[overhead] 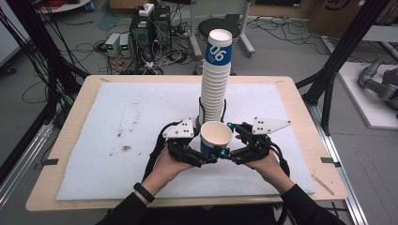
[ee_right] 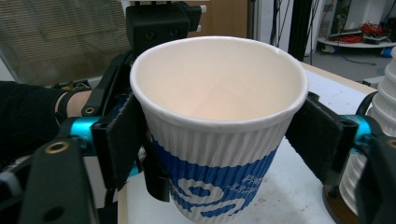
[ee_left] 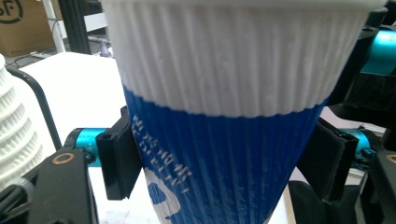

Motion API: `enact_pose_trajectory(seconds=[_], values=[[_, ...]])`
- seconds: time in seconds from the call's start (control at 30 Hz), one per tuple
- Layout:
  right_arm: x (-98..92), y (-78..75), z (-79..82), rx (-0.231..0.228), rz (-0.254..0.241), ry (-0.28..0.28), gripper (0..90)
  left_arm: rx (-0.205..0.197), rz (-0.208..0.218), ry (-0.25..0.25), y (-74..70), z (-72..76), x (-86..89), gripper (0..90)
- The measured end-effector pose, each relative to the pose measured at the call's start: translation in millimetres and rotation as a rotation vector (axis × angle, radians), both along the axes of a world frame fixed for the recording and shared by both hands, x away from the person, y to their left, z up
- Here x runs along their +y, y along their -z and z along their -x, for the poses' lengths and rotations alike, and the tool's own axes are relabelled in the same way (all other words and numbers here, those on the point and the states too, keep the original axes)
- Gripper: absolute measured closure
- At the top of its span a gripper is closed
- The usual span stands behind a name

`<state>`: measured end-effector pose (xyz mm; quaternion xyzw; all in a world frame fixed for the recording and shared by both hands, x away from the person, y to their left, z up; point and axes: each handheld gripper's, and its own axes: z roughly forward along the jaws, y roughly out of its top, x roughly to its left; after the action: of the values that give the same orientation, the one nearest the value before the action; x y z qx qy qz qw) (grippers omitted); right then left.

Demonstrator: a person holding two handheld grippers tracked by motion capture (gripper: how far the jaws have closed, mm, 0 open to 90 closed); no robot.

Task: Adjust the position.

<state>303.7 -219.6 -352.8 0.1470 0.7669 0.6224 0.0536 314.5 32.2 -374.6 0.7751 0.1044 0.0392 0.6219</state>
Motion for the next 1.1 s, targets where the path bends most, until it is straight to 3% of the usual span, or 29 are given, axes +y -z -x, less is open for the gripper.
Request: enact_pose_trajectory(seconds=[0.23,0.5,0.77,1.1], values=[[-6.2,-1.5,-0.6,-0.018,-0.018,-0.032,17.7,0.017,0.047,0.003,-3.1,-3.1,8.7,25.5],[-14.3,3.6,-4.7,-0.020,-0.011,-0.017,17.7,0.007,0.099,-0.010,-15.2,-3.5,19.7,25.7],[-5.0,12.2,-4.4,-0.003,0.036,-0.036,17.7,0.008,0.145,-0.007,-24.2,-0.2,22.7,25.9],[6.0,17.0,-0.3,0.003,0.047,-0.062,17.8,0.010,0.157,0.011,-24.1,3.6,15.7,26.1]])
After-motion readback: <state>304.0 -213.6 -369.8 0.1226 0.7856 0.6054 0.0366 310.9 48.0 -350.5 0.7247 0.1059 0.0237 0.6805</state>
